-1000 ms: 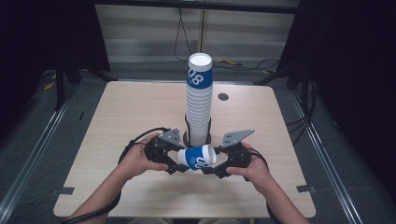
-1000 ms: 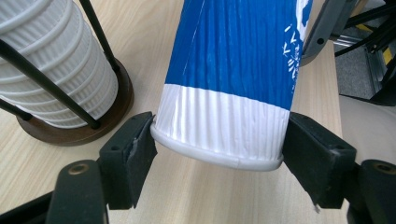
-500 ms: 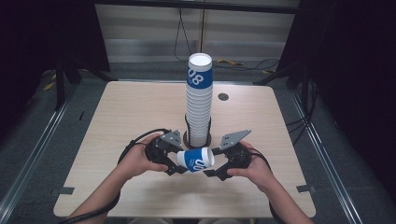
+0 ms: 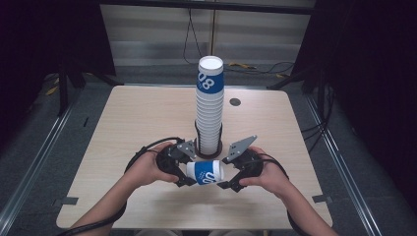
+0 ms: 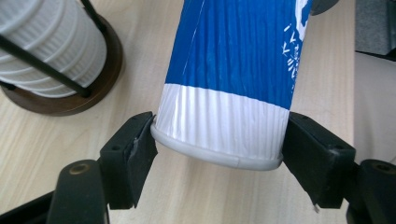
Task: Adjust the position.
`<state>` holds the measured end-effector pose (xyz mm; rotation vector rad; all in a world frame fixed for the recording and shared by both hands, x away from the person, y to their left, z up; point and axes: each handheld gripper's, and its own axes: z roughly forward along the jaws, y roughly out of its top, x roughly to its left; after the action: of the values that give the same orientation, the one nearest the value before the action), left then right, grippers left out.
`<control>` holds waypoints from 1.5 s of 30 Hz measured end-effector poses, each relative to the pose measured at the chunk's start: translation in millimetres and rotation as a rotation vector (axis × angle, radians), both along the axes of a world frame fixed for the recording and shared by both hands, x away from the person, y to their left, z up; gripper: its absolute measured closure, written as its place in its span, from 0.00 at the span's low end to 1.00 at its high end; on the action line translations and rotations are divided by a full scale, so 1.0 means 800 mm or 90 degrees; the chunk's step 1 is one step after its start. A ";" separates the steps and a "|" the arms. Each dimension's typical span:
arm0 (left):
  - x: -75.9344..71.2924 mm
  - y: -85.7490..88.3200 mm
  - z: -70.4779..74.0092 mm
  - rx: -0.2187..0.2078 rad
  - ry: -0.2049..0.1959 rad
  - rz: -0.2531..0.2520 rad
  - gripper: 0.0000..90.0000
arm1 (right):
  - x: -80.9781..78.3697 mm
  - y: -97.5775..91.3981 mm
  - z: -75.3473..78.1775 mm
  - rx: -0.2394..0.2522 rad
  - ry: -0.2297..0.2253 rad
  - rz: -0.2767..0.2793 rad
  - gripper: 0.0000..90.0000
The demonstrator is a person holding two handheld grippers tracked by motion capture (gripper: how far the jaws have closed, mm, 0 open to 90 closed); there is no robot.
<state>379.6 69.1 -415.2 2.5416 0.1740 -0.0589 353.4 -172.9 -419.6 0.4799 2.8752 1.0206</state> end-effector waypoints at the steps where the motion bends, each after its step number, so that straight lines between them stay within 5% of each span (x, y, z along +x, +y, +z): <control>1: 0.000 -0.001 0.000 0.003 0.000 0.003 0.31 | 0.000 0.001 0.001 -0.006 0.002 0.002 0.16; 17: 0.000 -0.018 0.010 0.059 0.009 -0.021 0.31 | 0.002 0.012 0.010 -0.077 0.007 0.050 0.17; 45: -0.002 -0.028 0.014 0.090 0.018 -0.030 0.30 | 0.002 0.031 0.009 -0.112 -0.004 0.084 0.20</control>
<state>378.0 46.3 -404.2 2.6874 0.1343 -0.1036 354.8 -147.9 -412.7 0.2772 2.9890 0.7723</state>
